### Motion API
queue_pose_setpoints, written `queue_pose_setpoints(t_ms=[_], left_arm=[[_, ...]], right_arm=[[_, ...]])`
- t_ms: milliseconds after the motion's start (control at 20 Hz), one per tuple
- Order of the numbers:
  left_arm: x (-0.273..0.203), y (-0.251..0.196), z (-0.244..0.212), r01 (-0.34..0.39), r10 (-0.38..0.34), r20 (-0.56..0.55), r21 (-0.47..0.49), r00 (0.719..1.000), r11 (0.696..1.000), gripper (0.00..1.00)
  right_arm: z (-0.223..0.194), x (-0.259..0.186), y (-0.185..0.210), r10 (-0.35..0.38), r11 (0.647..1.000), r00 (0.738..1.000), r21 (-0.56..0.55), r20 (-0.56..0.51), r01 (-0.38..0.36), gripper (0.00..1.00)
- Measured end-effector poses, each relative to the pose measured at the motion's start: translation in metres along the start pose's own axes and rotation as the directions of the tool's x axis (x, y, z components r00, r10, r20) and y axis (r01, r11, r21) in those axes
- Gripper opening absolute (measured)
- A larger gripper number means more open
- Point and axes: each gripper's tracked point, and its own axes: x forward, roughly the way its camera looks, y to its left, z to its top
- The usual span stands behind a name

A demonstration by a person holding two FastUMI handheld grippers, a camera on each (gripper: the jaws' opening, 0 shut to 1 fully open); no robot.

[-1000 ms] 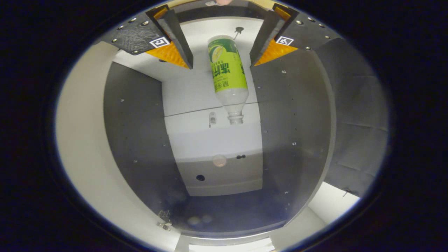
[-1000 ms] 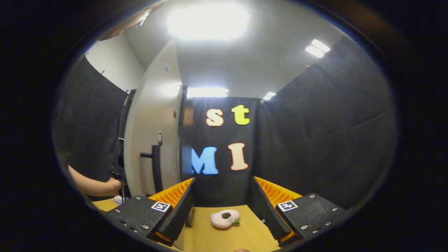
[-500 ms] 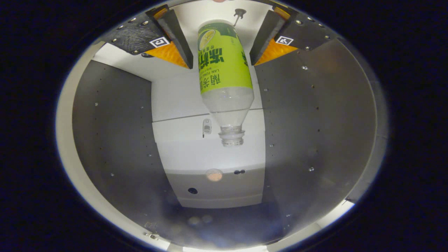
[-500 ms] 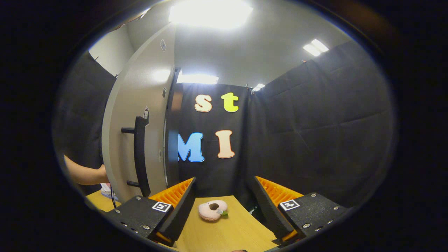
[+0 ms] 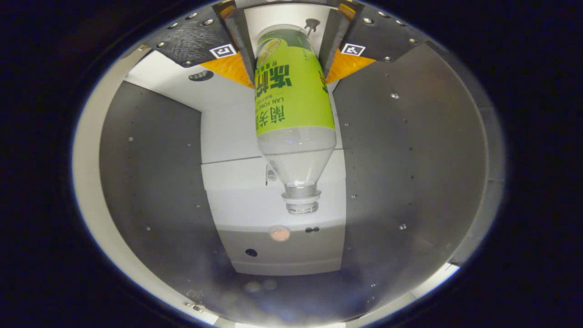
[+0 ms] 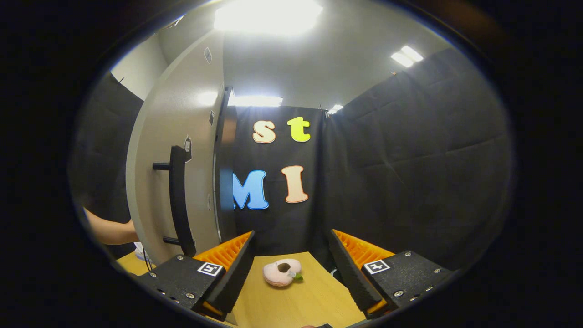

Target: Open the cabinet door with the right hand, grasp the bottle in the cabinet with the left hand and place it on the coaster, then close the cabinet door with the right hand.

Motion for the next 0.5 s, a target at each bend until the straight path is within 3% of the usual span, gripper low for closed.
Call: queue_pose_setpoints(t_ms=[50,200,350,500], left_arm=[[-0.01,0.002,0.004,-0.015,0.015,0.004,-0.005,1.0,1.0,0.68],[-0.037,0.008,0.008,-0.06,0.061,0.022,-0.044,0.998,0.997,0.64],[-0.073,0.016,0.016,-0.126,0.128,0.049,-0.04,0.991,0.991,0.72],[-0.104,0.019,0.02,-0.154,0.155,0.1,-0.018,0.983,0.988,0.68]], right_arm=[[-0.003,0.002,0.001,0.018,1.0,1.0,0.012,-0.002,-0.018,0.96],[-0.018,0.017,0.008,0.11,0.991,0.993,0.084,-0.049,-0.105,0.96],[-0.021,0.023,0.001,0.175,0.981,0.981,0.099,-0.08,-0.166,0.96],[-0.027,0.022,0.0,0.257,0.962,0.962,0.121,-0.096,-0.245,0.95]])
